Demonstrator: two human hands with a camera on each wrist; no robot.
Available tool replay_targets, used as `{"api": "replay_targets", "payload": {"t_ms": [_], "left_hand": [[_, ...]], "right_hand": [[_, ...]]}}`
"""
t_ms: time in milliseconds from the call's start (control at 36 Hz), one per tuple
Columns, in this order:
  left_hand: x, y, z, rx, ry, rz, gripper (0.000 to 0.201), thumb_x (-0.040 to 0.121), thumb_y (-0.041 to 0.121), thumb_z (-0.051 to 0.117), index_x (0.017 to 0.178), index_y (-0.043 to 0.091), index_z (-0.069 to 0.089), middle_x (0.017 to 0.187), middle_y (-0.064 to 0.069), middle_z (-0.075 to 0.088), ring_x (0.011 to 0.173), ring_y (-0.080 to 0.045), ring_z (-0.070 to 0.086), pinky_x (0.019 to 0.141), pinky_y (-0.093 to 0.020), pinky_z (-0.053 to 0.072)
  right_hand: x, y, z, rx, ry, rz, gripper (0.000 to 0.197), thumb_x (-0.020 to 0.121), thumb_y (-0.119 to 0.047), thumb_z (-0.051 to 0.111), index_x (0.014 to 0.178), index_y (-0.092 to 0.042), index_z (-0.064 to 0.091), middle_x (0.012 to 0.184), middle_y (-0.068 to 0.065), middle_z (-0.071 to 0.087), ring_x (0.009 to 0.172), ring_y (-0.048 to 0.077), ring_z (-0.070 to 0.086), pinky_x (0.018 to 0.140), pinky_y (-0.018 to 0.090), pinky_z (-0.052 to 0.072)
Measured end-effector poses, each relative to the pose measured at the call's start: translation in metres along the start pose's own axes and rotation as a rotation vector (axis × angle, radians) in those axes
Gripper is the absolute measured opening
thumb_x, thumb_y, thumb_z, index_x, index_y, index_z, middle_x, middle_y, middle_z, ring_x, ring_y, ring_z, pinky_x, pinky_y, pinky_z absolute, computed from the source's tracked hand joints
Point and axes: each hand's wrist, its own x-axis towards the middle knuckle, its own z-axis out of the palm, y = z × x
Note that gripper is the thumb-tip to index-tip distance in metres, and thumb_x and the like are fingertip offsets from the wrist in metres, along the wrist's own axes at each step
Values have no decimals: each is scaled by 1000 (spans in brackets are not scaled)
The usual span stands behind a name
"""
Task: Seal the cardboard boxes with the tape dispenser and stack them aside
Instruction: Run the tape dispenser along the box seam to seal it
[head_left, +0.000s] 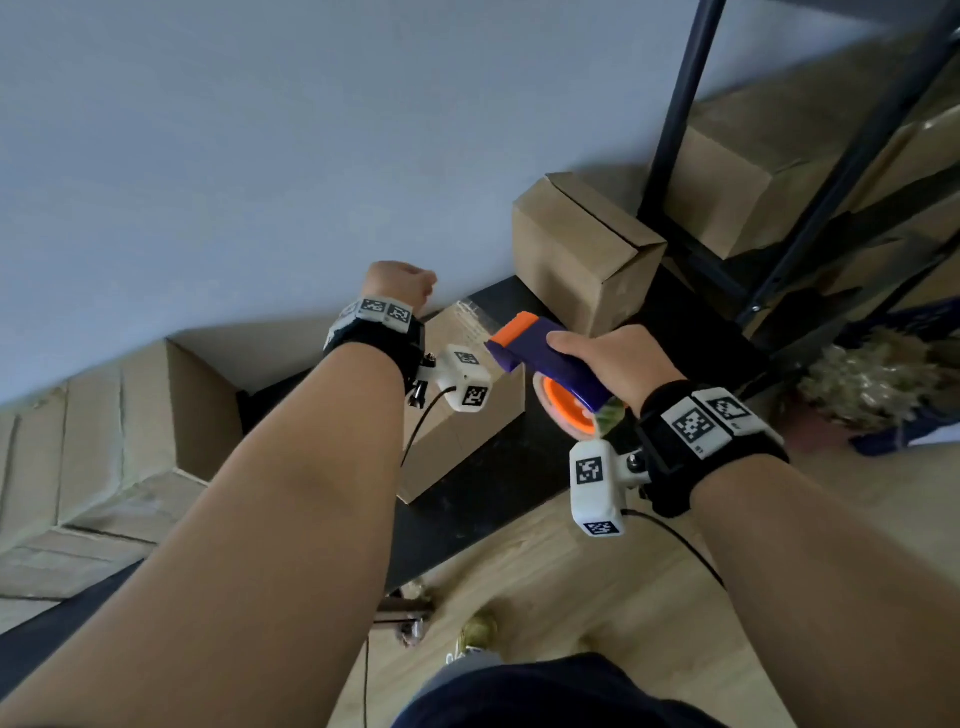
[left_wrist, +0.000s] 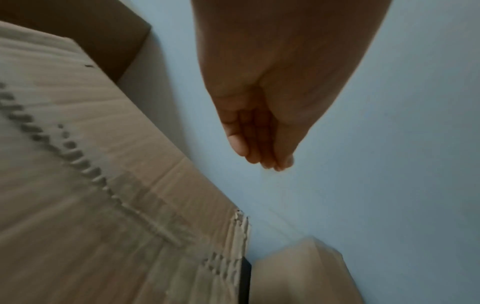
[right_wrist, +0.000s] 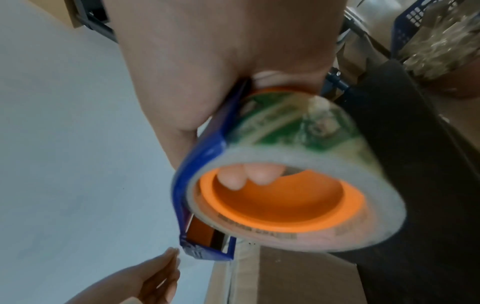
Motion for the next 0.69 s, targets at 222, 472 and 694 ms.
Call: {"api": "replay_targets", "payload": {"t_ms": [222,472,694], "left_hand": [[26,6,16,153,-80,81,16,85,15,61,77,6,71,72,-8,64,65,-20,55,66,-25,45],[52,-4,26,333,-171,70,25,87,16,59,63,17,52,67,-2,54,69,-19,51,57,-23,40],[57,-15,33,368,-221,52,22,90,17,59,68,17,56,65,4,51,76,-20,55,59,-23,43]], "right_hand": [[12,-6,21,-26,126,67,45,76,-50,72,84,-6,69,78,6,71,71,18,67,57,26,46],[28,-8,35,-86,181,133,49,71,-52,72,88,-7,68,83,7,71,77,21,68,70,32,53],[37,-1,39,-96,201,185,61,64,-60,72,97,-8,67,88,5,70,79,19,68,70,30,53]]}}
